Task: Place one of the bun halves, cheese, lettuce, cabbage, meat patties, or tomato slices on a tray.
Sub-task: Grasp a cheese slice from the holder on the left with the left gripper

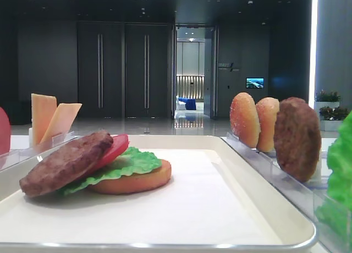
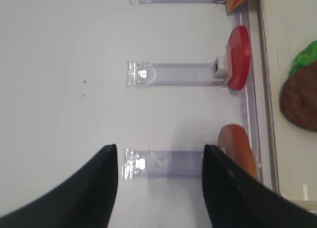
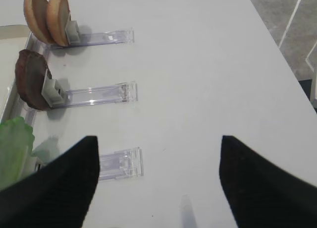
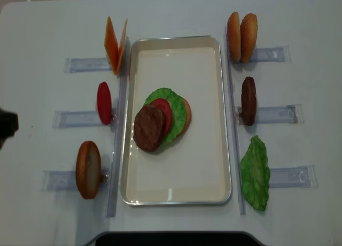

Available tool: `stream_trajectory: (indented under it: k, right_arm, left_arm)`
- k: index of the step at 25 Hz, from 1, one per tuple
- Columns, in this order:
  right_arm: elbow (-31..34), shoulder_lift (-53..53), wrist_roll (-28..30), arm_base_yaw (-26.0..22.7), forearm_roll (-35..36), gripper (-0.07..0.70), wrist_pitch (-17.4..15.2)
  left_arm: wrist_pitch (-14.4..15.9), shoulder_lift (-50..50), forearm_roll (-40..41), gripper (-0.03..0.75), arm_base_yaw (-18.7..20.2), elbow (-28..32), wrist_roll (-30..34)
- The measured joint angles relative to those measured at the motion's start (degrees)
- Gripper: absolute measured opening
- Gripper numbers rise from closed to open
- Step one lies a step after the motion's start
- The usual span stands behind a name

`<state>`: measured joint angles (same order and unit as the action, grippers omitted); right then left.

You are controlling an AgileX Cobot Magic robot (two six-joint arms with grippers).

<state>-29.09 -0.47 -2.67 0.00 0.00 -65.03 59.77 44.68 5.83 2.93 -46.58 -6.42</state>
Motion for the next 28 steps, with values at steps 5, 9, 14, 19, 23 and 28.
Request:
stream_trajectory:
  k: [5,9,14,19,23,28]
  right_arm:
    - [0.0,0.0,0.0,0.0,0.0,0.486,0.06]
    - [0.0,0.0,0.0,0.0,0.0,0.486,0.06]
    - [0.0,0.0,0.0,0.0,0.0,0.486,0.06]
    - [0.0,0.0,0.0,0.0,0.0,0.486,0.06]
    - [0.0,0.0,0.0,0.0,0.0,0.486,0.06]
    - [0.0,0.0,0.0,0.0,0.0,0.486,0.06]
  left_arm:
    - [-0.33,18.98,-0.98,0.429,0.0,-13.24,0.05]
    - [1.54,31.07,-1.16,0.498,0.0,-22.89,0.1]
    - [3.79,43.12,-2.12,0.518,0.0,-34.31,0.86]
    - [5.71,50.97,-2.44,0.518,0.43,-43.78,1.04]
    - [6.88,55.2,-2.19,0.518,4.13,-48.95,-0.57]
    - [7.04,60.27,-1.1,0.518,9.75,-53.89,-6.16]
